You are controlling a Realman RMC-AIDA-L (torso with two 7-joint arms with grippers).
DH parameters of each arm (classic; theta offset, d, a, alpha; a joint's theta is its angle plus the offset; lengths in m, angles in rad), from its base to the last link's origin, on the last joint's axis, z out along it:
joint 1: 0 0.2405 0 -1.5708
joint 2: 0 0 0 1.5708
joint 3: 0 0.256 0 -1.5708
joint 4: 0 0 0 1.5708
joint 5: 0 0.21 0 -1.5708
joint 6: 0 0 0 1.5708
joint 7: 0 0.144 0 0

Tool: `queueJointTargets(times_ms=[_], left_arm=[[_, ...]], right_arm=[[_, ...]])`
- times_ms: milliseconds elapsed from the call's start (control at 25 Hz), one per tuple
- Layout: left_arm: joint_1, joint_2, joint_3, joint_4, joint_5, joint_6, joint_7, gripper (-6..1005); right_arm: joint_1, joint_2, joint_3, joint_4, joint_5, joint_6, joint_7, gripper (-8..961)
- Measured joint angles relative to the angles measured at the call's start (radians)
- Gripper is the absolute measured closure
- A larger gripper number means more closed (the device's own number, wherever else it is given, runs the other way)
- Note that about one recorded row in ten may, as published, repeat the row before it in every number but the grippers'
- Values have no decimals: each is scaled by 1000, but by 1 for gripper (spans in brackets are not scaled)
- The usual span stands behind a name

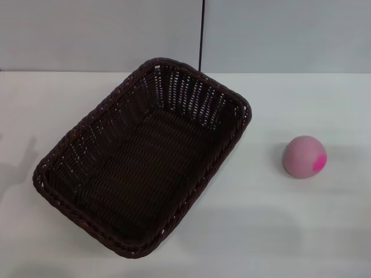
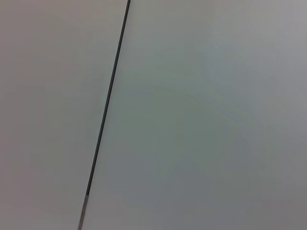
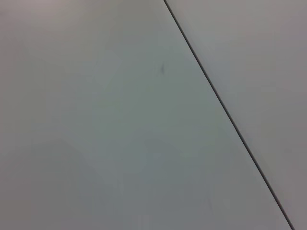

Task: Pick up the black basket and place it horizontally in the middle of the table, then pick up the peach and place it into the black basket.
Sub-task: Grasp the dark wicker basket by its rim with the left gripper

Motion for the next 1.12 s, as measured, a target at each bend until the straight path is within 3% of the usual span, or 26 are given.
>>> queueJointTargets(times_ms=[320, 400, 480, 560, 600, 640, 680, 760, 840, 920, 1000, 1040, 1080, 1120], left_arm=[[6, 1, 14, 18, 0, 3, -29, 231], [22, 10, 57, 142, 25, -3, -148, 232], [26, 12, 65, 175, 37, -4, -184, 233], [41, 22, 78, 350, 114, -6, -369, 234], [47, 29, 74, 510, 191, -11, -531, 235], [47, 29, 74, 510, 191, -11, -531, 235], [46, 32, 73, 696, 296, -21, -713, 236], [36, 31, 74, 839, 382, -27, -838, 237], [36, 31, 74, 839, 382, -27, -838, 238], [-22, 25, 79, 1132, 627, -16, -1107, 239], [-73, 19, 80, 1271, 755, 12, -1229, 241], [-137, 4, 82, 1418, 906, 50, -1355, 241], [-137, 4, 82, 1418, 906, 50, -1355, 242], [-183, -3, 120, 1502, 999, 65, -1455, 242]], right_arm=[[5, -2, -2, -2, 0, 4, 0, 312], [-6, -1, -1, -3, 0, 5, 0, 312], [-10, -1, 1, -3, 1, 7, 0, 312], [-14, -1, 2, -4, 4, 6, 0, 312], [-16, -2, 3, -10, 5, 1, 0, 312], [-16, -2, 3, -10, 5, 1, 0, 312], [-17, -2, 3, -14, 5, -3, 1, 312], [-20, -2, 3, -22, 6, -9, 7, 312], [-23, -2, 3, -24, 6, -10, 11, 313], [-24, -2, 3, -25, 6, -10, 11, 313], [-26, -1, 3, -30, 7, -12, 12, 313], [-26, -1, 3, -32, 7, -14, 12, 313], [-26, -1, 3, -33, 7, -16, 13, 313], [-26, -2, 3, -34, 8, -18, 13, 313]])
